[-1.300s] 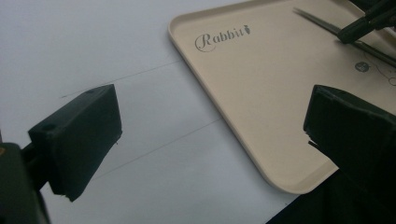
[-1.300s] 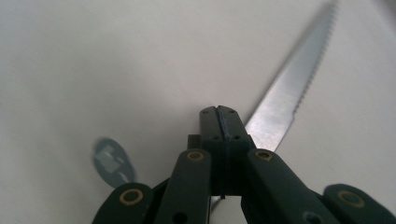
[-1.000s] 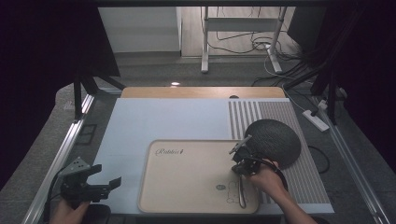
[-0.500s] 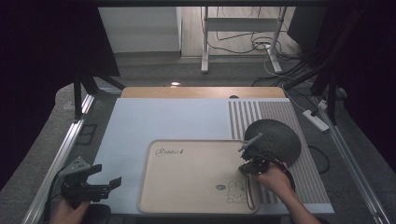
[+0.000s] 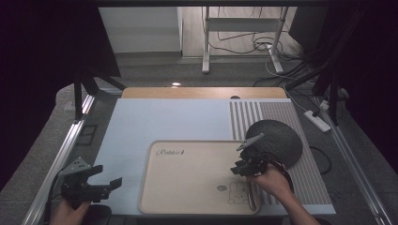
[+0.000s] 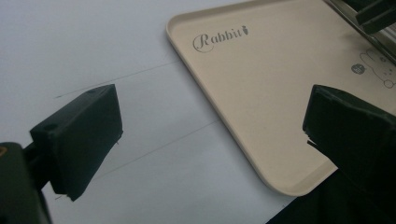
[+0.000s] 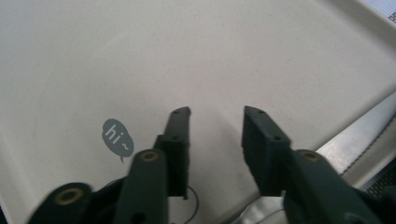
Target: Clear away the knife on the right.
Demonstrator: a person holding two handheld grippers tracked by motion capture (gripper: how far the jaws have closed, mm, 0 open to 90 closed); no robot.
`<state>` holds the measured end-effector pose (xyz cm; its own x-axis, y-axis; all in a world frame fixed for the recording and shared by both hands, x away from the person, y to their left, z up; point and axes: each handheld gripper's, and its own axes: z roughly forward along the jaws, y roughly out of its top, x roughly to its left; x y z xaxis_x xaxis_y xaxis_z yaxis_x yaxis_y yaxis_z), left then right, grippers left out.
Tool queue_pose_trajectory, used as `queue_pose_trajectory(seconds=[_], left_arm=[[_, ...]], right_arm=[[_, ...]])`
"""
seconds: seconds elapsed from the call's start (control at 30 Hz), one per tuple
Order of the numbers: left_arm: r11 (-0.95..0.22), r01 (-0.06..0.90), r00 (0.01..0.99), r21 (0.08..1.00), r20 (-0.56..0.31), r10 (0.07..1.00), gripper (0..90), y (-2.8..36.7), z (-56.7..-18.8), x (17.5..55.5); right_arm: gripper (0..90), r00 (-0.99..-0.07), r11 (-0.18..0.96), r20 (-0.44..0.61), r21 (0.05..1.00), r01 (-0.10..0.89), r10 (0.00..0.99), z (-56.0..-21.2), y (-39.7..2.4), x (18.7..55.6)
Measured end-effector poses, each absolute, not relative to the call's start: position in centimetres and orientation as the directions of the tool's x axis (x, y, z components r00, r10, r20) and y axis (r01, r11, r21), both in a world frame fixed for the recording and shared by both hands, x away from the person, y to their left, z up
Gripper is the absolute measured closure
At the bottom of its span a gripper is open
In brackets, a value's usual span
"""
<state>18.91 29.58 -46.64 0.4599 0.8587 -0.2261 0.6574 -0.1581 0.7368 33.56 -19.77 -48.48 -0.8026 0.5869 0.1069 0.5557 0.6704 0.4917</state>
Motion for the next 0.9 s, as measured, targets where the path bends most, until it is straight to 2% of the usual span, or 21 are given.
queue_pose_trajectory(seconds=[0.3, 0.47, 0.67, 0.8, 0.9], left_arm=[[-0.157, 0.657, 0.462, 0.737, -0.229, 0.857, 4.7, 29.6, -46.7, 18.9], [-0.158, 0.658, 0.461, 0.737, -0.228, 0.858, 4.8, 29.6, -46.6, 18.9], [-0.156, 0.659, 0.460, 0.735, -0.231, 0.857, 4.9, 29.6, -46.6, 18.9], [-0.157, 0.658, 0.461, 0.736, -0.229, 0.858, 4.9, 29.6, -46.6, 18.9], [-0.156, 0.658, 0.460, 0.737, -0.230, 0.857, 4.9, 29.7, -46.6, 18.9]], right_arm=[[42.3, -0.790, 0.652, 0.073, 0.520, 0.551, 0.609, -47.6, -20.2, 33.2], [34.9, -0.773, 0.620, 0.078, 0.549, 0.560, 0.630, -47.1, -20.6, 33.0], [16.6, -0.752, 0.595, 0.038, 0.585, 0.551, 0.658, -46.4, -20.6, 32.6], [15.5, -0.763, 0.608, 0.042, 0.577, 0.546, 0.645, -46.2, -20.7, 32.3], [9.8, -0.765, 0.622, 0.031, 0.562, 0.546, 0.643, -46.2, -21.0, 32.0]])
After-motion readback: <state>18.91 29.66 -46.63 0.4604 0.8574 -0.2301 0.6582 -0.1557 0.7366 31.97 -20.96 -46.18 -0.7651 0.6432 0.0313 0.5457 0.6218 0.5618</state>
